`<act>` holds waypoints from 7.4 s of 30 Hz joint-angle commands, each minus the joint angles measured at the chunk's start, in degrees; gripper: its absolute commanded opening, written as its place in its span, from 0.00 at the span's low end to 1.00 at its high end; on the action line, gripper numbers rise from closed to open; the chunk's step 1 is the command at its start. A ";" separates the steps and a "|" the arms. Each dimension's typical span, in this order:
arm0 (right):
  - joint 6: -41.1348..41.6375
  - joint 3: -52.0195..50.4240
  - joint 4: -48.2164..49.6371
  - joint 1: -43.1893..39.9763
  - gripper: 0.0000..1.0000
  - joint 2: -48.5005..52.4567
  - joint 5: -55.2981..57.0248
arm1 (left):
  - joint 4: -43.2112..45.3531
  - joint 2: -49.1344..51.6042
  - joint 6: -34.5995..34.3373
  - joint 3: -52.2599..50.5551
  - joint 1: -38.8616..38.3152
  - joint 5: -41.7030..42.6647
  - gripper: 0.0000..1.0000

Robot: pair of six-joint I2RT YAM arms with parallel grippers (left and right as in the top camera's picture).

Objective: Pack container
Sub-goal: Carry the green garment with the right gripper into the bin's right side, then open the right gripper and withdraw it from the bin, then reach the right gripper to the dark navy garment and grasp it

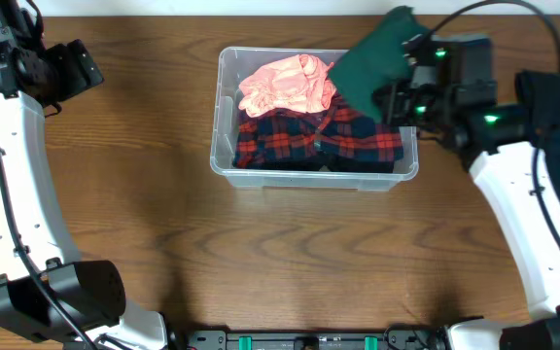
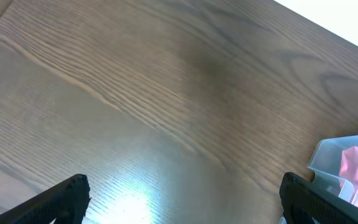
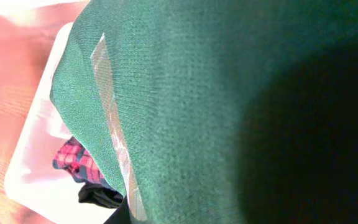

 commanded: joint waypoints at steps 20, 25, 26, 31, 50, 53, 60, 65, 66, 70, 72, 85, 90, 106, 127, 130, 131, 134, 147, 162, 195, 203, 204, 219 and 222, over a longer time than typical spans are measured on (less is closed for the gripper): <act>48.63 1.09 10.62 16.85 0.02 10.25 45.75 | -0.13 0.07 0.07 0.04 0.20 -0.48 0.98; 48.85 1.09 11.69 16.87 0.01 15.58 45.00 | -0.13 0.07 0.07 0.04 0.20 -0.48 0.98; 48.85 1.07 12.24 16.87 0.01 16.37 44.65 | -0.13 0.07 0.07 0.04 0.20 -0.48 0.98; 48.50 1.07 15.56 16.87 0.02 19.47 41.16 | -0.13 0.07 0.07 0.04 0.20 -0.48 0.98; 26.73 5.64 14.32 17.59 0.99 17.07 26.91 | -0.13 0.07 0.07 0.04 0.20 -0.48 0.98; 18.82 8.81 10.73 18.40 0.99 15.21 25.11 | -0.13 0.07 0.07 0.04 0.20 -0.48 0.98; 2.62 11.67 8.11 18.25 0.99 9.68 21.86 | -0.13 0.07 0.07 0.04 0.20 -0.48 0.98; -0.24 11.65 6.84 17.75 0.99 8.90 22.21 | -0.15 0.07 0.07 0.04 0.20 -0.48 0.98; -0.57 11.65 6.58 17.57 0.99 9.01 22.82 | -0.13 0.07 0.07 0.04 0.20 -0.48 0.98; -2.05 11.63 5.40 16.61 0.94 10.08 30.49 | -0.13 0.07 0.07 0.04 0.20 -0.48 0.98; -3.23 11.61 5.05 15.47 0.82 10.88 32.68 | -0.13 0.07 0.07 0.04 0.20 -0.48 0.98; -3.26 11.58 3.39 6.88 0.01 18.10 31.36 | -0.13 0.07 0.07 0.04 0.20 -0.48 0.98; -3.15 11.58 3.30 5.86 0.01 22.69 31.34 | -0.13 0.07 0.07 0.04 0.20 -0.48 0.98; -0.63 11.63 2.38 6.03 0.01 38.38 28.76 | -0.13 0.07 0.07 0.04 0.20 -0.48 0.98; -1.51 11.74 -0.31 0.76 0.99 6.47 28.81 | -0.13 0.07 0.07 0.04 0.20 -0.48 0.98; -1.31 11.72 -1.57 -4.55 0.99 4.24 28.72 | -0.13 0.07 0.07 0.04 0.20 -0.48 0.98; -1.05 11.72 -2.56 -6.75 0.99 4.00 28.61 | -0.15 0.07 0.07 0.04 0.20 -0.48 0.98; 1.18 11.72 -7.45 -13.62 0.99 4.37 28.61 | -0.13 0.07 0.07 0.04 0.20 -0.48 0.98; -3.58 11.52 -15.96 -36.48 0.99 10.99 28.83 | -0.13 0.07 0.07 0.04 0.20 -0.48 0.98; -18.16 11.50 -15.06 -42.53 0.91 26.97 29.09 | -0.13 0.07 0.07 0.04 0.20 -0.48 0.98; -25.55 11.43 -6.03 -45.13 0.50 36.39 30.69 | -0.13 0.07 0.07 0.04 0.20 -0.48 0.98; -24.65 10.86 -4.85 -45.11 0.15 36.39 29.22 | -0.13 0.07 0.07 0.04 0.20 -0.48 0.98; -24.61 10.84 -4.90 -45.11 0.09 36.39 29.22 | -0.13 0.07 0.07 0.04 0.20 -0.48 0.98; -24.28 12.15 -11.80 -38.03 0.01 31.56 29.46 | -0.13 0.07 0.07 0.04 0.20 -0.48 0.98; -24.24 12.15 -11.96 -35.52 0.01 28.04 27.80 | -0.13 0.07 0.07 0.04 0.20 -0.48 0.98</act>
